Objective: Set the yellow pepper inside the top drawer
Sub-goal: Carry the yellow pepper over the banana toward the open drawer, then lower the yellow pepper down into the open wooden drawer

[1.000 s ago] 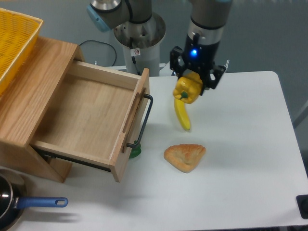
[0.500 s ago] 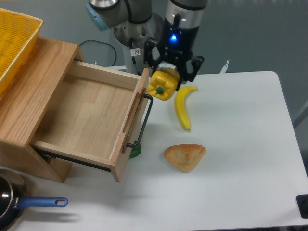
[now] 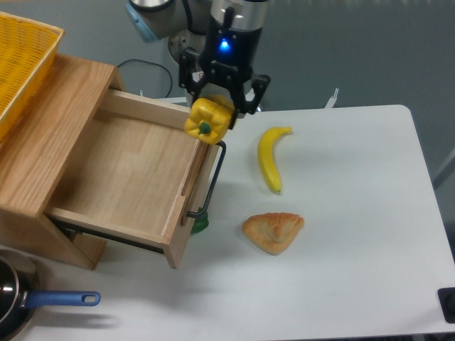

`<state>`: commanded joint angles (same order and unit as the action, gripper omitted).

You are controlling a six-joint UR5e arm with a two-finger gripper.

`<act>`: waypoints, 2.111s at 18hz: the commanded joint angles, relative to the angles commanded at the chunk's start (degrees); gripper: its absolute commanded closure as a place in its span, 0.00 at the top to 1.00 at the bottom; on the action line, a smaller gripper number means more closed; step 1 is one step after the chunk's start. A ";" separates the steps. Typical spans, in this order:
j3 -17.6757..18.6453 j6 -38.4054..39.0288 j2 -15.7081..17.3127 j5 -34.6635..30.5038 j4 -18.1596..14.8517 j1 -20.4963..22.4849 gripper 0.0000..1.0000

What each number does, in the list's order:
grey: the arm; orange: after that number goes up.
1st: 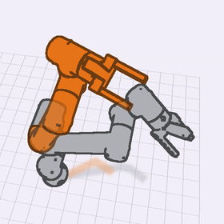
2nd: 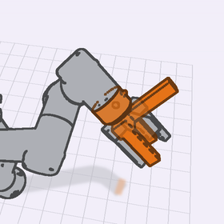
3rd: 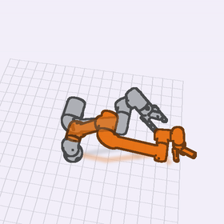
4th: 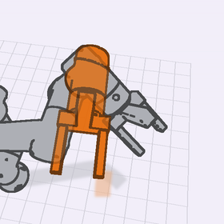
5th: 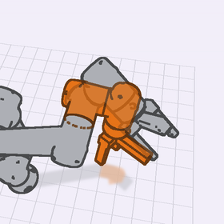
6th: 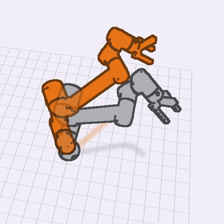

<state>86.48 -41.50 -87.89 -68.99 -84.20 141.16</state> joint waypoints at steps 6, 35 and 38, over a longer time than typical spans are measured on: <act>1.49 3.97 -0.70 -0.35 2.64 -4.22 0.23; 3.69 6.35 -7.29 -11.51 4.92 -15.13 0.24; 3.87 6.43 -7.73 -11.60 4.92 -15.30 0.24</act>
<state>90.35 -35.07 -95.62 -80.60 -79.28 125.86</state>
